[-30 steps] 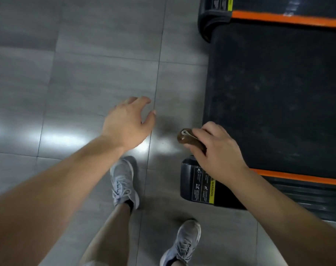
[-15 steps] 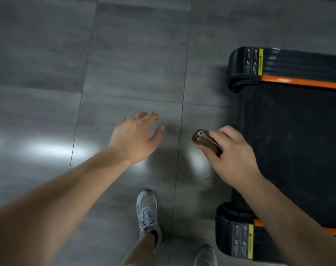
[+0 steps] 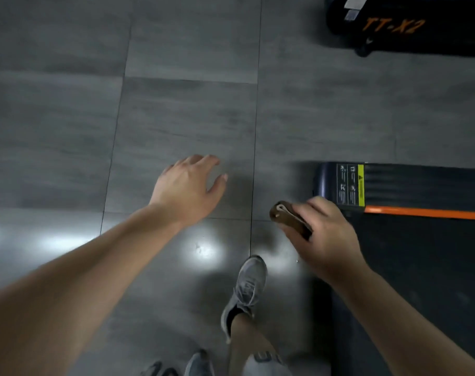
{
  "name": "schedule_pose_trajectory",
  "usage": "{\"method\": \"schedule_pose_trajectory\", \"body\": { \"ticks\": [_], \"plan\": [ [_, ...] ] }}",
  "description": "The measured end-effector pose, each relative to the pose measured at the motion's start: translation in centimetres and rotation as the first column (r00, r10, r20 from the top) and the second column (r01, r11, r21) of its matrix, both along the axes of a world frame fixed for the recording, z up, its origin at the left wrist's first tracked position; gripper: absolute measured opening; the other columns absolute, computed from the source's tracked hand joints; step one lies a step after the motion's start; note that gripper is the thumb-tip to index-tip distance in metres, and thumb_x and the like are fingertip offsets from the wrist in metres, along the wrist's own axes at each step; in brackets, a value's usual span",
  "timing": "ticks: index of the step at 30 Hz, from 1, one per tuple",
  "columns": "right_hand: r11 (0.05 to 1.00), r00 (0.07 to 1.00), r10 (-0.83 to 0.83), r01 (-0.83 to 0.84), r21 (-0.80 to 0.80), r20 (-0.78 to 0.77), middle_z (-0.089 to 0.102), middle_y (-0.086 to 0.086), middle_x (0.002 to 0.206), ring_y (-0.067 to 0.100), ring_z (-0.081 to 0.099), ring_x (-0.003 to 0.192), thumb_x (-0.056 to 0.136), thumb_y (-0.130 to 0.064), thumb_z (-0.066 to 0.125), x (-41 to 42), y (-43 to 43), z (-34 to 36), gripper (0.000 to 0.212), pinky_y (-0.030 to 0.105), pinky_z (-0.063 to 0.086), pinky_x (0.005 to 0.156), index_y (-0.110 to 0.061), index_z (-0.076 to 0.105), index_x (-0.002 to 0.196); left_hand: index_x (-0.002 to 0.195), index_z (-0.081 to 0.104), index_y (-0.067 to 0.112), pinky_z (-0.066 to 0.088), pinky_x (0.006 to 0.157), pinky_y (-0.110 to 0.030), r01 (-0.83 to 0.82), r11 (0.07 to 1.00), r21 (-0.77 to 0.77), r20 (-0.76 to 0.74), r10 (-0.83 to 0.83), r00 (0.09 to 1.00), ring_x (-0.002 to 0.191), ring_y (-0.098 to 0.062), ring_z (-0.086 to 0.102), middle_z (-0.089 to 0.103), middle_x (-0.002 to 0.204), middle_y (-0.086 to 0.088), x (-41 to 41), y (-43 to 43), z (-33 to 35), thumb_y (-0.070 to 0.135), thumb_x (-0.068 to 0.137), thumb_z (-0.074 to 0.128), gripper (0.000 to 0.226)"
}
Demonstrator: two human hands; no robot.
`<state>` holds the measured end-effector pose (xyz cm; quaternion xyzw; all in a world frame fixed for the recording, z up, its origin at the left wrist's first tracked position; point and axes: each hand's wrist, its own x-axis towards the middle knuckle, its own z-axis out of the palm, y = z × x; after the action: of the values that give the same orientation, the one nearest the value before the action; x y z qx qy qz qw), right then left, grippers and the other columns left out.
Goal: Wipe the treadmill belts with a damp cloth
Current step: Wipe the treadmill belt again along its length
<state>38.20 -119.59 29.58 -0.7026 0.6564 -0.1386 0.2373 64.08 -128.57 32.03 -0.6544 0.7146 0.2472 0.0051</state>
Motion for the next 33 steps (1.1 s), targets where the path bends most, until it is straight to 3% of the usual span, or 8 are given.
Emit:
{"method": "schedule_pose_trajectory", "body": {
  "ticks": [8, 13, 17, 23, 29, 33],
  "plan": [
    [0.998, 1.0, -0.009, 0.009, -0.061, -0.001, 0.048, -0.007, 0.088, 0.024, 0.055, 0.083, 0.093, -0.057, 0.053, -3.2, -16.9, -0.5, 0.041, 0.034, 0.044, 0.063, -0.021, 0.069, 0.102, 0.138, 0.06, 0.024, 0.045, 0.093, -0.041, 0.043, 0.999, 0.014, -0.011, -0.043, 0.999, 0.119, -0.034, 0.06, 0.065, 0.133, -0.005, -3.4, -16.5, -1.6, 0.046, 0.101, 0.052, 0.044],
    [0.998, 0.997, -0.062, 0.062, -0.002, -0.045, 0.041, -0.011, 0.086, 0.016, 0.048, 0.077, 0.097, -0.057, 0.053, -4.9, -28.4, -1.5, 0.035, 0.026, 0.031, 0.058, -0.024, 0.067, 0.1, 0.141, 0.057, 0.025, 0.044, 0.096, -0.04, 0.084, 0.996, 0.043, -0.038, -0.083, 0.996, 0.122, -0.033, 0.059, 0.063, 0.137, -0.005, -6.0, -28.9, -2.9, 0.054, 0.101, 0.044, 0.051],
    [0.996, 0.995, -0.093, 0.092, -0.004, -0.026, 0.043, -0.01, 0.087, 0.014, 0.047, 0.079, 0.098, -0.058, 0.052, -6.6, -37.0, -2.6, 0.038, 0.028, 0.037, 0.061, -0.023, 0.068, 0.103, 0.141, 0.054, 0.026, 0.045, 0.098, -0.041, 0.144, 0.989, 0.031, -0.022, -0.143, 0.989, 0.125, -0.032, 0.056, 0.062, 0.138, -0.004, -8.0, -38.1, -3.1, 0.05, 0.103, 0.047, 0.046],
    [0.984, 0.984, -0.174, 0.172, -0.056, -0.043, 0.052, -0.003, 0.091, 0.026, 0.056, 0.084, 0.093, -0.054, 0.057, -11.0, -48.9, -4.4, 0.033, 0.032, 0.042, 0.061, -0.023, 0.066, 0.101, 0.142, 0.053, 0.026, 0.043, 0.1, -0.041, 0.179, 0.982, 0.055, 0.002, -0.18, 0.984, 0.126, -0.032, 0.056, 0.061, 0.14, -0.004, -13.3, -49.9, -5.1, 0.05, 0.103, 0.047, 0.047],
    [0.975, 0.978, -0.209, 0.209, -0.072, 0.005, 0.061, 0.003, 0.094, 0.029, 0.059, 0.089, 0.087, -0.048, 0.06, -18.3, -60.2, -7.4, 0.035, 0.037, 0.05, 0.069, -0.019, 0.069, 0.104, 0.142, 0.052, 0.027, 0.043, 0.096, -0.04, 0.161, 0.986, 0.05, -0.02, -0.16, 0.987, 0.123, -0.031, 0.056, 0.062, 0.136, -0.003, -21.8, -61.9, -7.8, 0.05, 0.103, 0.046, 0.046],
    [0.982, 0.983, -0.181, 0.18, -0.061, -0.01, 0.057, 0.0, 0.092, 0.027, 0.058, 0.086, 0.088, -0.055, 0.056, -23.1, -67.6, -8.5, 0.038, 0.037, 0.05, 0.062, -0.021, 0.068, 0.1, 0.144, 0.05, 0.026, 0.043, 0.099, -0.04, 0.107, 0.992, 0.065, -0.059, -0.103, 0.993, 0.125, -0.029, 0.055, 0.061, 0.136, -0.004, -26.7, -68.9, -9.2, 0.05, 0.104, 0.045, 0.047]
  ]
}}
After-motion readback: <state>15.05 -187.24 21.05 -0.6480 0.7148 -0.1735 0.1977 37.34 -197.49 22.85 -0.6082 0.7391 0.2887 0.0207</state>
